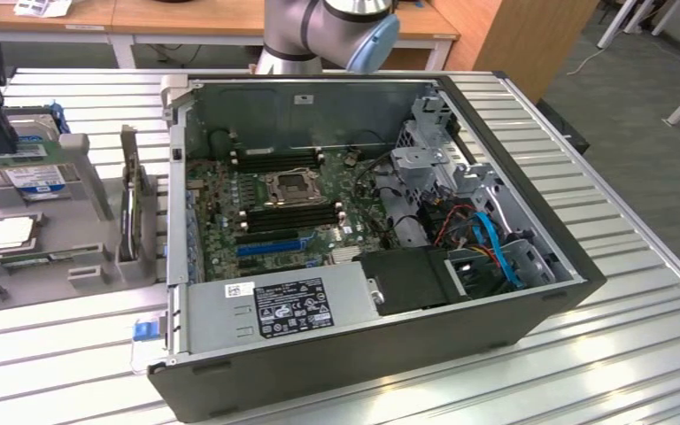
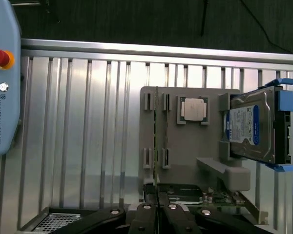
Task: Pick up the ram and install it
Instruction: 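Pick up the ram and move it above insertion slot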
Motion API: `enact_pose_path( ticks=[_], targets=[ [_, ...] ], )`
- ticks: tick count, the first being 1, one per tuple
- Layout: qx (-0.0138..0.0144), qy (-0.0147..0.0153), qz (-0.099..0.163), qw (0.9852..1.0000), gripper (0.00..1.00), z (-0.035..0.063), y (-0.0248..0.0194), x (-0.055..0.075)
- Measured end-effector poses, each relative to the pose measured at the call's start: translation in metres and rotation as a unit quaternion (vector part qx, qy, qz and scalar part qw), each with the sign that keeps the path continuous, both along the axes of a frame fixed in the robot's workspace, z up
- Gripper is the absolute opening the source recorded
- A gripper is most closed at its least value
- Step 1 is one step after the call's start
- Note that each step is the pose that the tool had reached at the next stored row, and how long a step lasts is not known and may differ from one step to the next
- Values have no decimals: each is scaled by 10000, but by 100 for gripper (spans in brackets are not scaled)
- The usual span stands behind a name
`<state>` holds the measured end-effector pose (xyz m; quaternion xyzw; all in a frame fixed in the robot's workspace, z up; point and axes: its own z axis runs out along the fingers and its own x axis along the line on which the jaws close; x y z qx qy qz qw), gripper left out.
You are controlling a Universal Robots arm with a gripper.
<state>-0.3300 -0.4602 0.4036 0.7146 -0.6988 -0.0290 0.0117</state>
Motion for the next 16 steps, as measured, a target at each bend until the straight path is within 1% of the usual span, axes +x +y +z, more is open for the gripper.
enact_pose_path(
  ticks=[7, 16],
  targets=[
    [0, 4, 1, 10000, 12, 0, -1, 167],
    [0, 17, 0, 10000, 12, 0, 0, 369]
  ],
)
